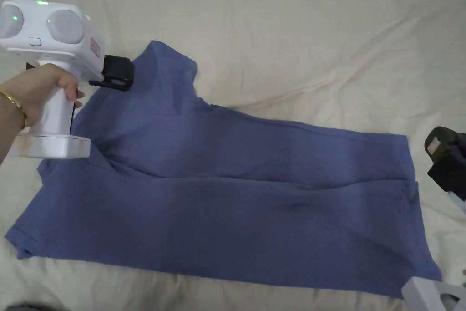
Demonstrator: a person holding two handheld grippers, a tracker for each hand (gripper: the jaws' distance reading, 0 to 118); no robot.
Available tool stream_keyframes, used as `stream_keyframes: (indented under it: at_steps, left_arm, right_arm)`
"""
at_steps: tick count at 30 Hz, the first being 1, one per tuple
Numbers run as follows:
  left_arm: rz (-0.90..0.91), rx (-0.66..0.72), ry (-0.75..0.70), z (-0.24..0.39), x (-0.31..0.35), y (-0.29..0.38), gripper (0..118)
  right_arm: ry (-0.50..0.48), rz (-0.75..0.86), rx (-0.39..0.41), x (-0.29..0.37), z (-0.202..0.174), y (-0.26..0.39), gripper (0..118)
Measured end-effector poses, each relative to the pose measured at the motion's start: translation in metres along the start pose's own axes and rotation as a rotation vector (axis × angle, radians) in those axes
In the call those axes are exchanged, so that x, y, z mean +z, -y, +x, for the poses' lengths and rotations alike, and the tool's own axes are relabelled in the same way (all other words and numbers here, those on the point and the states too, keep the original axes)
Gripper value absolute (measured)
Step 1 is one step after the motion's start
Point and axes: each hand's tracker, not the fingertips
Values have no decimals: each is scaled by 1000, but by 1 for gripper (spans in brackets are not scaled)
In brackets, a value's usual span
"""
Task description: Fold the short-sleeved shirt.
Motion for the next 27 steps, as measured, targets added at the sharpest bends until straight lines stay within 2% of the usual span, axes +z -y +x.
stream_keyframes:
  at_steps: [2,3,5,7,9,11,15,18,19,20,21,22,23,24,26,27]
  left_arm:
    - [14,3,2,-1,-16,0,72]
    - [2,6,-6,-2,-24,-1,72]
    - [-25,26,-22,-3,-38,-2,62]
    - [-62,59,33,-5,-45,-1,40]
    - [-42,49,15,0,-43,0,27]
    - [-40,3,-24,3,-41,0,0]
    - [14,42,14,-5,-22,3,0]
    - [116,96,98,-13,10,11,0]
    - [147,92,121,-16,22,15,0]
    - [178,88,121,-18,33,20,0]
    - [198,80,130,-19,42,24,0]
    - [214,75,142,-20,51,27,0]
    - [219,78,140,-22,58,29,0]
    - [230,80,137,-23,64,31,0]
    - [249,72,135,-24,70,35,0]
    - [254,67,126,-15,80,37,0]
  right_arm:
    - [0,-19,-9,-11,2,4,1]
    - [-1,-34,-14,-16,2,5,1]
    - [1,-50,-21,-25,2,9,1]
    - [4,-69,-16,-32,4,14,1]
    - [8,-86,-4,-38,4,16,1]
    - [11,-105,-7,-42,5,17,1]
    - [0,-136,-37,-48,10,6,1]
    - [-2,-170,-19,-64,20,-13,4]
    - [1,-174,-17,-72,25,-19,9]
    - [-1,-197,-21,-84,32,-26,23]
    - [1,-227,-31,-95,38,-32,56]
    - [-1,-252,-37,-107,43,-38,81]
    - [1,-314,0,-123,48,-42,104]
    - [47,-381,50,-140,51,-46,118]
    - [127,-383,43,-165,55,-46,118]
    - [130,-415,40,-179,59,-45,118]
